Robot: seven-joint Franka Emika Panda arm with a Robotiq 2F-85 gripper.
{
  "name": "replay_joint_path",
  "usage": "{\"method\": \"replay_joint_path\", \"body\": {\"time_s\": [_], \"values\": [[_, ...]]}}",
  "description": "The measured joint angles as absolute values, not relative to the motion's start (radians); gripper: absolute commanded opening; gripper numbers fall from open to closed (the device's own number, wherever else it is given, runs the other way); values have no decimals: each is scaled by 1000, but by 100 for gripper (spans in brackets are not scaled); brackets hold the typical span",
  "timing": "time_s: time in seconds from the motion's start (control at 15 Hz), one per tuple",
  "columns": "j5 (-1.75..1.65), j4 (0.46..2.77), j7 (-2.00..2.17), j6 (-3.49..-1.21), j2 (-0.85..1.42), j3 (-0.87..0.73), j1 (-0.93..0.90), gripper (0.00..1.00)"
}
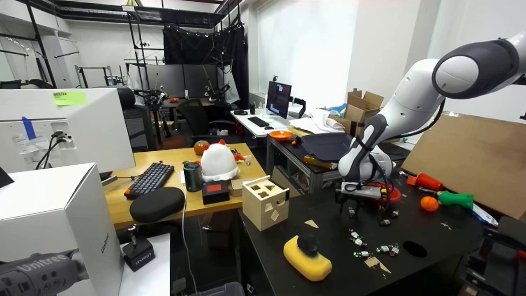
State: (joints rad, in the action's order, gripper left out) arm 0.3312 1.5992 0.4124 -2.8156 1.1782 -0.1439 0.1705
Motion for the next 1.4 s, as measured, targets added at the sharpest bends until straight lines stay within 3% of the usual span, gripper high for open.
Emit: {"method": "replay_joint_path", "body": {"time_s": [0.27, 0.87, 1.4], "values": [[332, 1583, 419, -2770, 1173, -157, 173, 1], [407, 1659, 463, -2760, 1106, -204, 245, 0], [563, 1800, 416, -2782, 900, -104, 421, 0]]}}
